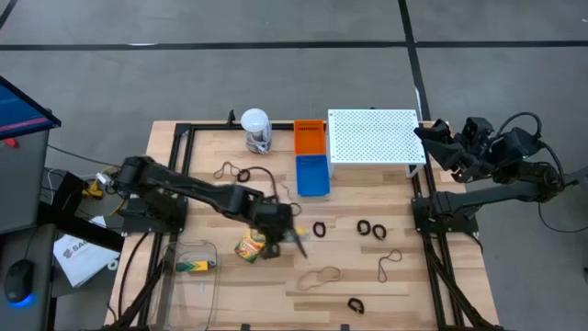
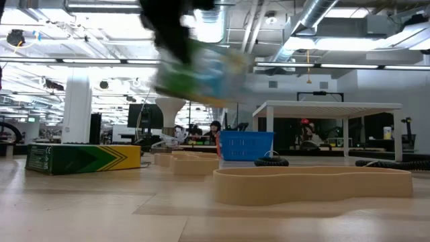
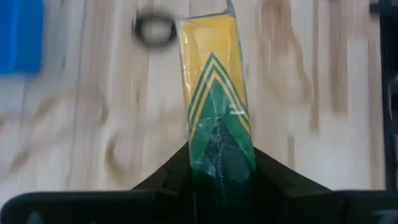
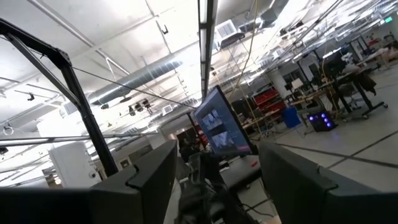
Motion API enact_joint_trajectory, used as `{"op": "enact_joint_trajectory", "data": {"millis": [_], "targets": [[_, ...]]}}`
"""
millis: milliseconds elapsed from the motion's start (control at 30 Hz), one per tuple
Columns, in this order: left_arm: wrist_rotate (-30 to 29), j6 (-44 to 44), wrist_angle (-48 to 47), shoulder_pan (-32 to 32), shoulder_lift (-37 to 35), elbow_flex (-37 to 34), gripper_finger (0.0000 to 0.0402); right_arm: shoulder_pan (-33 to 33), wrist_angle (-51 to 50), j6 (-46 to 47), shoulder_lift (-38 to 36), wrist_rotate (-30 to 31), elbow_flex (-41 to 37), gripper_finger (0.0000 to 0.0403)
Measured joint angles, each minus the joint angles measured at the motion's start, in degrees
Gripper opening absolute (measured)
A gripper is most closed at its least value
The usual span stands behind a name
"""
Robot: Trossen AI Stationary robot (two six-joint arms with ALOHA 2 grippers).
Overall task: Pick & Place Office Desk Supplies
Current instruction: Put the box of crayons into the transparent bin
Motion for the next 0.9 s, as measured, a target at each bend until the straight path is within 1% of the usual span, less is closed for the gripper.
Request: {"op": "enact_joint_trajectory", "data": {"millis": [100, 233, 433, 567, 667, 900], "targets": [[0.46, -1.77, -7.87, -1.27, -4.81, -0.29, 0.0088, -0.09, 0.0, -0.67, 0.02, 0.88, 0.0, 0.0224], [2.22, -9.79, -12.22, -4.9, -12.61, -4.1, 0.0096, -0.08, 0.07, -1.52, 0.13, 2.74, 0.0, 0.0224], [3.22, -28.34, -14.67, -15.63, -24.02, -10.55, 0.0094, -0.09, 0.72, -3.76, 0.26, 7.79, 0.0, 0.0224], [3.42, -42.85, -15.18, -24.9, -30.0, -15.05, 0.0094, -0.09, 0.7, -4.34, 0.26, 10.82, 0.0, 0.0224], [2.66, -50.47, -14.72, -31.55, -32.52, -17.74, 0.0094, -0.09, 0.7, -5.07, 0.26, 12.88, 0.0, 0.0224], [2.13, -60.02, -11.27, -44.35, -33.16, -21.78, 0.0094, -0.09, 0.68, -5.66, 0.26, 16.56, 0.0, 0.0224]]}}
